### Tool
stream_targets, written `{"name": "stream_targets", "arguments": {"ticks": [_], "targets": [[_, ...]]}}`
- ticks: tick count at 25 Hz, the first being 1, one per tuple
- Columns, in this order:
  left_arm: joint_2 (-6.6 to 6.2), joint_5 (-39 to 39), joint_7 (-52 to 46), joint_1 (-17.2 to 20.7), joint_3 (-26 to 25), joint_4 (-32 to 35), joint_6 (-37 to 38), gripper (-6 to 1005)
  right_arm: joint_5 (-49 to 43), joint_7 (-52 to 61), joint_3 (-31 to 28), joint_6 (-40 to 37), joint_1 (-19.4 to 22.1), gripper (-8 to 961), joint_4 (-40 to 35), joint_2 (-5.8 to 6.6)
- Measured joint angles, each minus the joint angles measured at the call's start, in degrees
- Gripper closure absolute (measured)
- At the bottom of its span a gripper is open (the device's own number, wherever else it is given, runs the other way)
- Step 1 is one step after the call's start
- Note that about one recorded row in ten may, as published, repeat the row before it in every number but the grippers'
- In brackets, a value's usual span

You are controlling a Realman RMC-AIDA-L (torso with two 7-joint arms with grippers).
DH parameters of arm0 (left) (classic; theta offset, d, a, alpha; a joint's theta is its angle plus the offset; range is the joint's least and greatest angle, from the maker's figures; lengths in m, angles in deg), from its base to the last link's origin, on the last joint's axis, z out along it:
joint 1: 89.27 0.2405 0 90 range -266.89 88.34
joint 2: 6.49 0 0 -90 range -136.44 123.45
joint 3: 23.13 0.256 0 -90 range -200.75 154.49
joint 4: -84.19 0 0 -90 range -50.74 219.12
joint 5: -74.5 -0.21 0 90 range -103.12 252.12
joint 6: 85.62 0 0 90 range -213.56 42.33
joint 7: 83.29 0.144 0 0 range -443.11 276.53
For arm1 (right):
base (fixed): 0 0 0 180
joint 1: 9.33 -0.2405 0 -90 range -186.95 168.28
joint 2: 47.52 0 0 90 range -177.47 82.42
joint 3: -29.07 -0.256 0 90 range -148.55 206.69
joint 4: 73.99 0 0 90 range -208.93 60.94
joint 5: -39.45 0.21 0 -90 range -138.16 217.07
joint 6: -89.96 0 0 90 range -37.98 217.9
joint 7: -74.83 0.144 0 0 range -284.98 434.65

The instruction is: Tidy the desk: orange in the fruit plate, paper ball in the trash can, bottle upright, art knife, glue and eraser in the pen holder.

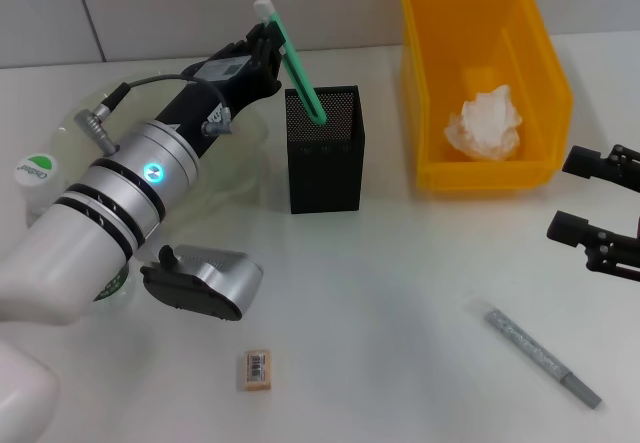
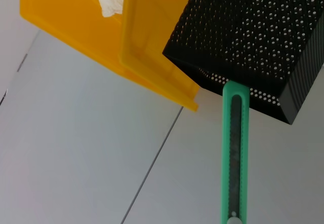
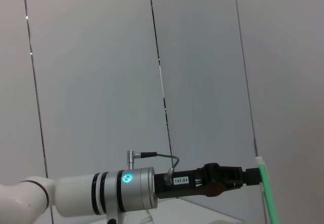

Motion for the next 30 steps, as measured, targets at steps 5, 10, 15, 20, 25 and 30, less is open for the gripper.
{"name": "stream_targets", "arguments": {"ticks": [5,10,15,20,25,30], "targets": [[0.00,0.0,0.5,-0.1,0.0,0.0,0.0,895,0.0,0.0,0.0,0.0,0.1,191,-0.1,0.00],[0.00,0.0,0.5,-0.5,0.0,-0.1,0.3,895,0.1,0.0,-0.4,-0.1,0.1,192,-0.1,0.00],[0.00,0.0,0.3,-0.5,0.2,-0.2,0.5,895,0.1,0.0,-0.6,-0.2,0.2,192,-0.1,0.00],[0.00,0.0,-0.1,-0.5,0.3,-0.3,0.5,864,0.1,0.0,-0.6,-0.2,0.3,192,-0.1,0.00],[0.00,0.0,-0.7,-0.5,0.5,-0.3,0.5,729,0.1,0.0,-0.7,-0.2,0.3,191,-0.1,0.00],[0.00,1.9,-1.0,-0.7,0.3,-0.2,0.1,609,0.1,0.0,-0.7,-0.2,0.1,191,0.1,0.00]]}}
